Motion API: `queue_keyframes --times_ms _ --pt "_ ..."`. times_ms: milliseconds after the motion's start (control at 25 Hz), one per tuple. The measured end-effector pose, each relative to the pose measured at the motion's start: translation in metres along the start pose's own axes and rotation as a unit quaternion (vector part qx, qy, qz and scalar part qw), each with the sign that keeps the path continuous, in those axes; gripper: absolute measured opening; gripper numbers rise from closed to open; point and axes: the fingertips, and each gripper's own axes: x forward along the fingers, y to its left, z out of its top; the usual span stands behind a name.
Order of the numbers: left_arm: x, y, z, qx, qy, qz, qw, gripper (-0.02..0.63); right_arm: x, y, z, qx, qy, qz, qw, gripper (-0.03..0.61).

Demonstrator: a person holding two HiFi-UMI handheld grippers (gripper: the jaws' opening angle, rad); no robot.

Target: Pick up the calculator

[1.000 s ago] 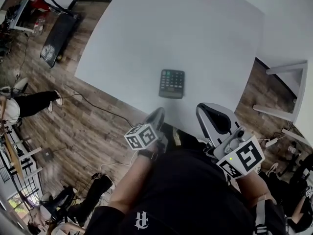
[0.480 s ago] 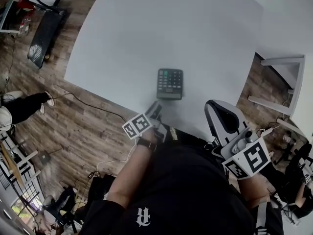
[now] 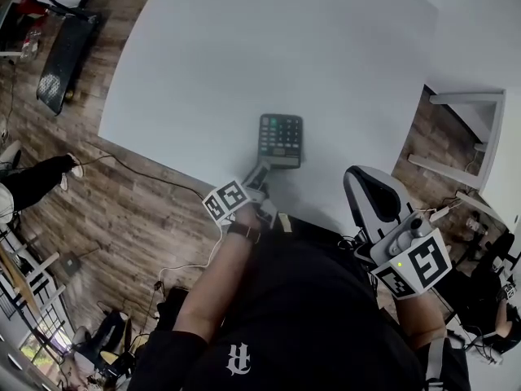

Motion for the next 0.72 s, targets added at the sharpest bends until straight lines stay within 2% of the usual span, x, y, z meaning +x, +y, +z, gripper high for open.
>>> queue_keyframes --times_ms 400,480,640,720 --pt "0.015 0.005 0.003 -0.020 0.003 -0.013 0.9997 0.112 -0.001 -0.009 -0.006 0.008 0.010 -0.012 1.000 0.015" --pt "0.016 0.006 0.003 -0.024 -0.001 -0.020 0.9995 0.096 -0.002 -0.010 -0.006 0.010 0.011 -0.013 1.000 0.015" --pt "0.016 0.009 0.004 -0.059 -0.013 -0.042 0.9973 0.069 -0.003 -0.008 -0.008 0.006 0.011 -0.011 1.000 0.015" --pt "0.015 0.005 0.005 -0.059 -0.018 -0.053 0.9967 0.058 -0.003 -0.007 -0.009 0.004 0.012 -0.011 1.000 0.015"
